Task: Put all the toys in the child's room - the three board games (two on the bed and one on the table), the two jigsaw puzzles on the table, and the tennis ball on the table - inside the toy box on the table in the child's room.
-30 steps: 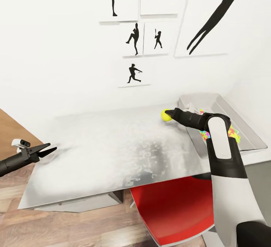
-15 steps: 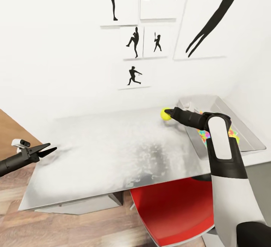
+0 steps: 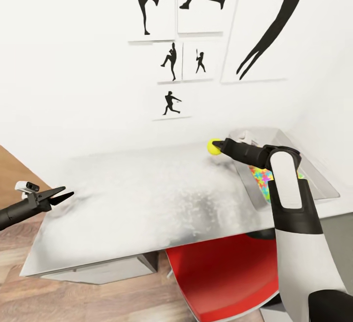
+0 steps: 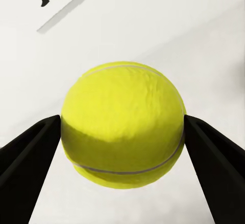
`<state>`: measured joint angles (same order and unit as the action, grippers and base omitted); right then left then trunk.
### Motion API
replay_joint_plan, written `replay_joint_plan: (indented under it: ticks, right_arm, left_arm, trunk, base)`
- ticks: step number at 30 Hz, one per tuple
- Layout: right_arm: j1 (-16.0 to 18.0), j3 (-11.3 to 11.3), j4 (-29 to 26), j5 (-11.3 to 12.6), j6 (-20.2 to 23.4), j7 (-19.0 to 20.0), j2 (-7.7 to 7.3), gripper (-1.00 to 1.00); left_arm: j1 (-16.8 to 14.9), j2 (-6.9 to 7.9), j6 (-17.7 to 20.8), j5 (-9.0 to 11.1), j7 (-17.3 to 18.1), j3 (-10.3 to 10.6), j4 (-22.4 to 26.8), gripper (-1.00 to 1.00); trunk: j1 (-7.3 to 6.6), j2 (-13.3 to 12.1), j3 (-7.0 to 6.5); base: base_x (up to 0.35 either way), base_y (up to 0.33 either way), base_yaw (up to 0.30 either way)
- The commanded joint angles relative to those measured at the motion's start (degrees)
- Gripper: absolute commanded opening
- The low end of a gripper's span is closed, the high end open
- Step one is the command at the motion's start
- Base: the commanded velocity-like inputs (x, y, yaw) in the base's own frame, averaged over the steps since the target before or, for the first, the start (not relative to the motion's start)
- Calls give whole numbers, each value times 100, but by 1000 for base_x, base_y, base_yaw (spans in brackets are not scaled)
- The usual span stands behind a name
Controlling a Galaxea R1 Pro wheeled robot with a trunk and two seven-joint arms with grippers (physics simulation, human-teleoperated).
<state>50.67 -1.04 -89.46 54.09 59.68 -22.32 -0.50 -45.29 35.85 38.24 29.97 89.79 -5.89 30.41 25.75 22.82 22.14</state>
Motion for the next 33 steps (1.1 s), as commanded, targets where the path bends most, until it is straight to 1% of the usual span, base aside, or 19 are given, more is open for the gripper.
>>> replay_joint_plan:
  ticks: [1, 9, 14, 20, 33]
  right_arm:
    - [5, 1, -30, 60, 17, -56, 0, -100]
    - [9, 21, -100, 66, 25, -59, 10, -100]
    - [92, 125, -117, 64, 12, -57, 20, -100]
    - [122, 138, -206, 138, 0, -61, 23, -100]
    - [119, 191, -212, 146, 25, -62, 15, -100]
  left_arm:
    - [-3, 1, 61, 0, 21, 2, 0, 100]
    - [-3, 1, 61, 0, 21, 1, 0, 100]
    - [-5, 7, 61, -4, 21, 0, 0, 100]
    - [-3, 9, 61, 0, 21, 0, 0, 100]
    - [0, 10, 61, 0, 21, 0, 0, 100]
  trunk:
    - [4, 10, 0]
    - [4, 10, -77]
    - [4, 10, -124]
    - [4, 10, -182]
    - [4, 10, -306]
  base:
    - [0, -4, 0]
    - [0, -1, 0]
    - [0, 0, 0]
    - [0, 0, 0]
    - [0, 0, 0]
